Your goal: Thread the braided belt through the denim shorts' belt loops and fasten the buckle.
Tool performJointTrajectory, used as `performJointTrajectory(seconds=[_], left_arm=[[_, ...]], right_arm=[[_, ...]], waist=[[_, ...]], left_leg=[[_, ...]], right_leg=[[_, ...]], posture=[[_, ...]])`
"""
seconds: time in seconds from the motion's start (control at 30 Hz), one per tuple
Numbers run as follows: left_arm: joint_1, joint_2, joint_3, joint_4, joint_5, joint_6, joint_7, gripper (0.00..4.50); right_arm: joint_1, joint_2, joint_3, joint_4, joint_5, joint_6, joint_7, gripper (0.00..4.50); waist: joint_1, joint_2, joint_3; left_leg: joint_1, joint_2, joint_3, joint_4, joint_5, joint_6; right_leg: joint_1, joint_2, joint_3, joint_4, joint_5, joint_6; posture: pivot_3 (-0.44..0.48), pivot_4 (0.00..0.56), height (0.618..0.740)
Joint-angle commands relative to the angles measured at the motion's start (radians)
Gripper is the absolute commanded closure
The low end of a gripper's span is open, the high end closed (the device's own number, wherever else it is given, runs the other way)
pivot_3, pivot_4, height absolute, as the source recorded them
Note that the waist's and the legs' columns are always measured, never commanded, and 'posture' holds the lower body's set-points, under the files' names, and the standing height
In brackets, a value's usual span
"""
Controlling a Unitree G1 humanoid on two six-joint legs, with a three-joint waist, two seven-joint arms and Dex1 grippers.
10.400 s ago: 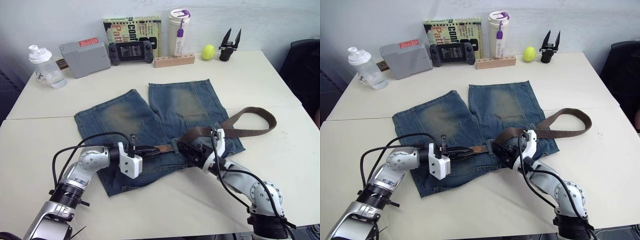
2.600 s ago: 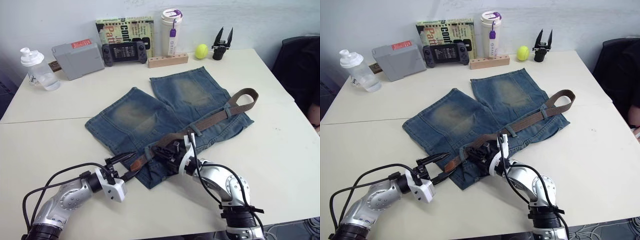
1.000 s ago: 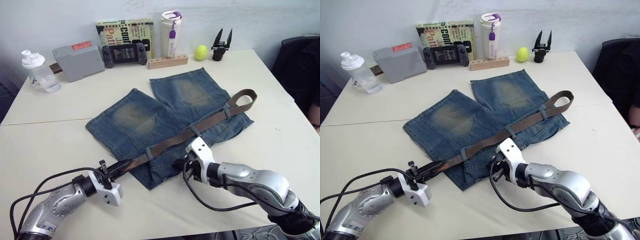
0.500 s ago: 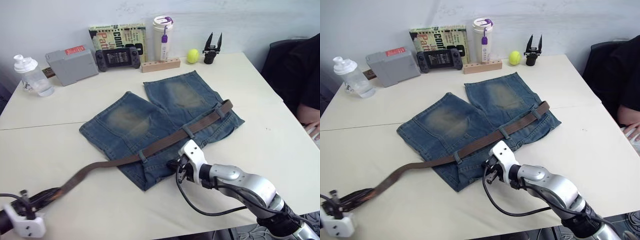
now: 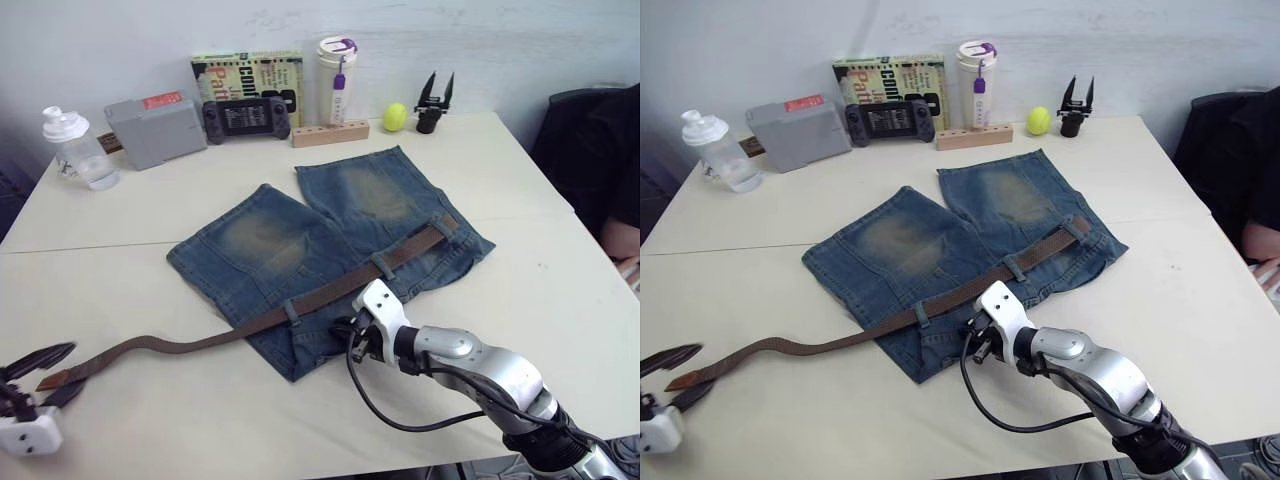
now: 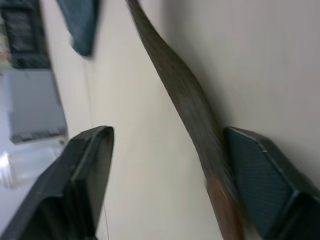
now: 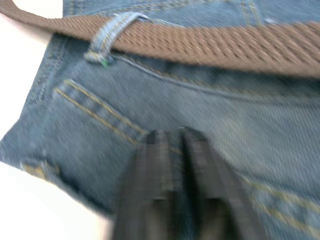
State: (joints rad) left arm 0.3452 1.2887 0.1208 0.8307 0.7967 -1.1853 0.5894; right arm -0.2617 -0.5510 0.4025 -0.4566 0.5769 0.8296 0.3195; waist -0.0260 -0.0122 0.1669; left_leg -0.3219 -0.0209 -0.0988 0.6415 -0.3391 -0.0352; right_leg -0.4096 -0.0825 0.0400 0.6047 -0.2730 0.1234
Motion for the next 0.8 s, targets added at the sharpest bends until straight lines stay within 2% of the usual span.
performJointTrajectory(seconds=[0.03,0.07,0.13,0.2,0.3,0.33,0.43,0.5,0.63,0.8], left_arm=[[-0.026,-0.018,-0.051,-0.437,-0.286,-0.028,-0.184,0.0],[-0.024,-0.016,-0.071,-0.495,-0.335,-0.014,-0.222,0.0],[-0.027,0.002,-0.203,-0.686,-0.514,0.077,-0.364,0.0],[-0.034,0.009,-0.318,-0.833,-0.684,0.181,-0.504,0.0],[-0.078,-0.018,-0.43,-0.998,-0.911,0.357,-0.688,0.0],[-0.112,-0.038,-0.465,-1.043,-0.974,0.426,-0.757,0.0],[-0.224,-0.113,-0.543,-1.124,-1.105,0.598,-0.928,0.0],[-0.285,-0.169,-0.571,-1.133,-1.138,0.681,-0.997,0.0],[-0.405,-0.291,-0.622,-1.139,-1.164,0.841,-1.116,0.0],[-0.498,-0.401,-0.654,-1.105,-1.153,0.988,-1.225,0.0]], right_arm=[[0.006,0.024,-0.013,0.05,-0.031,0.041,0.013,1.9],[0.004,0.026,-0.018,0.052,-0.033,0.041,0.017,1.55],[0.0,0.02,-0.061,0.039,-0.003,0.056,0.032,0.74],[0.004,-0.006,-0.109,0.012,0.032,0.07,0.064,0.02],[0.02,-0.074,-0.185,-0.047,0.062,0.045,0.144,0.02],[0.031,-0.105,-0.246,-0.078,0.125,0.041,0.211,0.02],[0.04,-0.194,-0.441,-0.095,0.274,0.029,0.374,0.02],[0.036,-0.251,-0.497,-0.055,0.255,-0.004,0.436,0.02],[0.046,-0.434,-0.417,0.147,-0.118,-0.359,0.537,0.02],[-0.061,-0.492,-0.255,0.457,-0.451,-0.713,0.541,0.02]], waist=[[0.008,0.0,0.0],[0.012,0.0,0.0],[0.019,-0.007,-0.002],[0.02,-0.007,-0.002],[0.02,-0.005,-0.001],[0.02,-0.003,0.0],[0.029,0.007,0.007],[0.039,0.014,0.011],[0.035,0.015,0.013],[0.022,0.012,0.015]], left_leg=[[-0.001,0.0,-0.001,0.0,0.0,0.0],[-0.001,0.0,-0.002,0.0,0.0,0.0],[-0.004,0.001,-0.003,0.001,-0.001,-0.001],[-0.006,0.004,-0.003,0.004,-0.003,-0.003],[-0.01,0.003,-0.002,0.004,-0.005,-0.001],[-0.012,0.003,-0.002,0.005,-0.005,0.0],[-0.016,0.0,-0.003,0.005,-0.006,0.002],[-0.017,-0.002,-0.004,0.005,-0.006,0.003],[-0.02,-0.004,-0.003,0.006,-0.007,0.005],[-0.019,-0.002,-0.001,0.007,-0.007,0.005]], right_leg=[[0.0,0.0,-0.001,0.0,0.0,-0.001],[-0.001,-0.001,-0.002,0.0,0.0,-0.001],[-0.002,0.0,-0.003,-0.001,0.0,-0.002],[-0.002,-0.003,-0.003,-0.003,0.001,-0.004],[-0.002,-0.005,-0.003,-0.008,0.001,-0.005],[-0.003,-0.006,-0.004,-0.009,0.001,-0.005],[-0.005,-0.009,-0.005,-0.012,0.002,-0.005],[-0.005,-0.009,-0.007,-0.013,0.002,-0.003],[-0.007,0.002,-0.006,-0.014,0.003,0.0],[-0.007,0.005,-0.005,-0.014,0.002,-0.001]], posture=[[0.0,0.15,0.716],[0.0,0.15,0.716],[0.0,0.15,0.716],[0.0,0.15,0.716],[0.0,0.15,0.716],[0.0,0.15,0.716],[0.0,0.15,0.716],[0.0,0.15,0.716],[0.0,0.15,0.716],[0.0,0.15,0.716]])
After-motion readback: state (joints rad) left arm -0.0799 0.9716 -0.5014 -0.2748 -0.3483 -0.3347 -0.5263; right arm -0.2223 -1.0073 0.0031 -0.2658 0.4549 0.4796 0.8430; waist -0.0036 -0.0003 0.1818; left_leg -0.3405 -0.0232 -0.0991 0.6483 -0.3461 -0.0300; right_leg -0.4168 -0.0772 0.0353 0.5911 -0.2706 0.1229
